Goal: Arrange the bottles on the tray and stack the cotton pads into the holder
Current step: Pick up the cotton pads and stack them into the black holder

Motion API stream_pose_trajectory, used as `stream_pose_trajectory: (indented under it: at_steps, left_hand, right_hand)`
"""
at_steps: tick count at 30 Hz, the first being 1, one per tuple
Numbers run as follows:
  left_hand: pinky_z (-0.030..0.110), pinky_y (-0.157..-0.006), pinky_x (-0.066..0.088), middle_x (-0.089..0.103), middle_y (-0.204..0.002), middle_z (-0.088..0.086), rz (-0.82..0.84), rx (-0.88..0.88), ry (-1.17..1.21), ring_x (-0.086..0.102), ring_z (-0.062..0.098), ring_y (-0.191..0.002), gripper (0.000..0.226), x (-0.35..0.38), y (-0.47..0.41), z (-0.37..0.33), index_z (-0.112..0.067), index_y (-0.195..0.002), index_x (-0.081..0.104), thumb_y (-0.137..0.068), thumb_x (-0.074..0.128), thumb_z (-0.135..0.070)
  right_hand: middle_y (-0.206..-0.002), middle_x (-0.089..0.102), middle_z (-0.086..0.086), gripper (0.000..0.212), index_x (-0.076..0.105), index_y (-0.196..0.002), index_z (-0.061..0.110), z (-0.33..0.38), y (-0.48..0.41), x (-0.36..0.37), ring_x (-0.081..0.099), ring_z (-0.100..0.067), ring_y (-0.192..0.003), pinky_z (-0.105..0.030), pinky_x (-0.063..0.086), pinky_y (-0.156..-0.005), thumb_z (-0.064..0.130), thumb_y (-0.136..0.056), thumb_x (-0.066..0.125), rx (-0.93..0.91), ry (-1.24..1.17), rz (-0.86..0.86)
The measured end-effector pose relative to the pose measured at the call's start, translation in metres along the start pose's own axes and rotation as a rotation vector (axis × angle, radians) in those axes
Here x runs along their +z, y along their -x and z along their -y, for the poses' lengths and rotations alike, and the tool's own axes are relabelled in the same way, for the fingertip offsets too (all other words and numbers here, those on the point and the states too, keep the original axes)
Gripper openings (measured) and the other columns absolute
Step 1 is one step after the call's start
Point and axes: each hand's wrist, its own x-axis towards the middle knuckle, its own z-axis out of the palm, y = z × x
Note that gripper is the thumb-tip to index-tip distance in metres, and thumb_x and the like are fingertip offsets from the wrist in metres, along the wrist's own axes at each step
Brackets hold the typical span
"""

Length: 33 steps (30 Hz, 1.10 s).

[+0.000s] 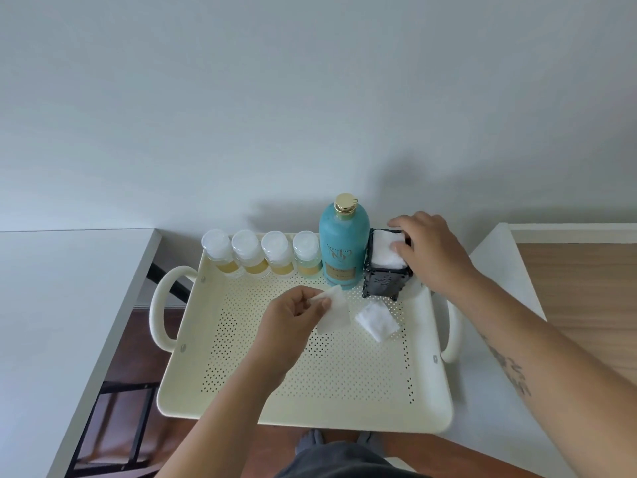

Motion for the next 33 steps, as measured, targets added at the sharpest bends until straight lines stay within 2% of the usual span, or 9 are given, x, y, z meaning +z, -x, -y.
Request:
stream_pose_trajectory:
  at_steps: [5, 8, 11, 14, 17, 22, 27, 30, 33]
  left_hand:
    - [0.009, -0.056, 0.046, 0.074, -0.074, -0.009, 0.019, -0.003, 0.008, 0.06, -0.003, -0.062, 0.006, 0.004, -0.005, -0.005, -0.023, -0.089, 0.074, -0.091, 0.069, -0.024]
    - [0.012, -0.058, 0.047, 0.074, -0.075, -0.008, 0.032, -0.017, 0.013, 0.06, -0.001, -0.063, 0.006, 0.007, -0.008, -0.006, -0.023, -0.088, 0.074, -0.09, 0.069, -0.025]
    - [0.012, -0.058, 0.046, 0.073, -0.074, -0.009, 0.047, -0.022, 0.008, 0.059, -0.001, -0.063, 0.006, 0.011, -0.01, -0.007, -0.024, -0.088, 0.074, -0.09, 0.069, -0.026]
    - [0.008, -0.054, 0.043, 0.073, -0.072, -0.01, 0.053, -0.01, 0.013, 0.057, -0.004, -0.058, 0.006, 0.013, -0.012, -0.009, -0.024, -0.087, 0.074, -0.091, 0.069, -0.025]
    - [0.008, -0.056, 0.046, 0.075, -0.076, -0.009, 0.065, -0.003, 0.015, 0.061, -0.003, -0.063, 0.007, 0.015, -0.013, -0.012, -0.024, -0.088, 0.074, -0.091, 0.068, -0.025]
    - [0.009, -0.058, 0.047, 0.076, -0.078, -0.008, 0.092, 0.021, 0.029, 0.063, -0.003, -0.065, 0.006, 0.02, -0.017, -0.019, -0.025, -0.09, 0.075, -0.09, 0.069, -0.026]
    - [0.01, -0.061, 0.049, 0.078, -0.085, -0.005, 0.152, 0.046, 0.071, 0.067, 0.0, -0.071, 0.008, 0.029, -0.022, -0.027, -0.02, -0.094, 0.075, -0.091, 0.069, -0.024]
    - [0.01, -0.063, 0.05, 0.078, -0.087, -0.002, 0.187, 0.051, 0.064, 0.069, 0.002, -0.074, 0.009, 0.034, -0.024, -0.028, -0.018, -0.095, 0.075, -0.09, 0.07, -0.024]
    - [0.008, -0.058, 0.047, 0.076, -0.079, -0.007, 0.176, 0.05, 0.048, 0.064, -0.002, -0.067, 0.006, 0.039, -0.026, -0.027, -0.021, -0.092, 0.074, -0.089, 0.071, -0.025]
  right_hand:
    - [-0.099, 0.066, -0.001, 0.015, 0.07, -0.099, 0.014, 0.004, 0.015, 0.0, 0.05, -0.033, -0.094, -0.042, 0.046, -0.075, 0.01, -0.087, 0.061, -0.193, 0.087, -0.26]
    - [-0.098, 0.069, 0.01, 0.012, 0.07, -0.09, 0.018, 0.001, 0.023, 0.007, 0.049, -0.029, -0.107, -0.037, 0.034, -0.085, 0.019, -0.087, 0.058, -0.252, 0.109, -0.165]
    - [-0.1, 0.067, 0.015, 0.024, 0.068, -0.086, 0.021, -0.005, 0.026, 0.016, 0.042, -0.027, -0.118, -0.037, 0.025, -0.095, 0.027, -0.092, 0.045, -0.244, 0.193, -0.048]
    - [-0.1, 0.066, 0.016, 0.037, 0.067, -0.081, 0.024, -0.006, 0.026, 0.02, 0.04, -0.026, -0.12, -0.038, 0.019, -0.1, 0.029, -0.092, 0.033, -0.234, 0.264, -0.021]
    - [-0.101, 0.066, 0.016, 0.036, 0.069, -0.084, 0.023, -0.005, 0.027, 0.02, 0.04, -0.028, -0.122, -0.04, 0.017, -0.103, 0.029, -0.091, 0.034, -0.24, 0.252, -0.021]
    - [-0.097, 0.068, 0.016, 0.016, 0.068, -0.091, 0.027, 0.008, 0.041, 0.013, 0.046, -0.021, -0.111, -0.035, 0.028, -0.087, 0.036, -0.084, 0.057, -0.163, -0.053, -0.21]
    - [-0.1, 0.062, 0.022, 0.029, 0.061, -0.108, 0.04, 0.014, 0.055, 0.012, 0.04, -0.002, -0.102, -0.026, 0.026, -0.086, 0.05, -0.082, 0.064, -0.116, -0.288, -0.008]
    - [-0.081, 0.06, 0.023, 0.011, 0.066, -0.095, 0.037, 0.015, 0.054, 0.007, 0.052, 0.005, -0.09, -0.007, 0.037, -0.074, 0.036, -0.084, 0.068, -0.077, -0.447, 0.034]
    - [-0.076, 0.062, 0.022, 0.009, 0.064, -0.081, 0.034, 0.012, 0.05, -0.001, 0.057, 0.003, -0.076, -0.007, 0.043, -0.063, 0.026, -0.085, 0.067, -0.045, -0.539, 0.07]
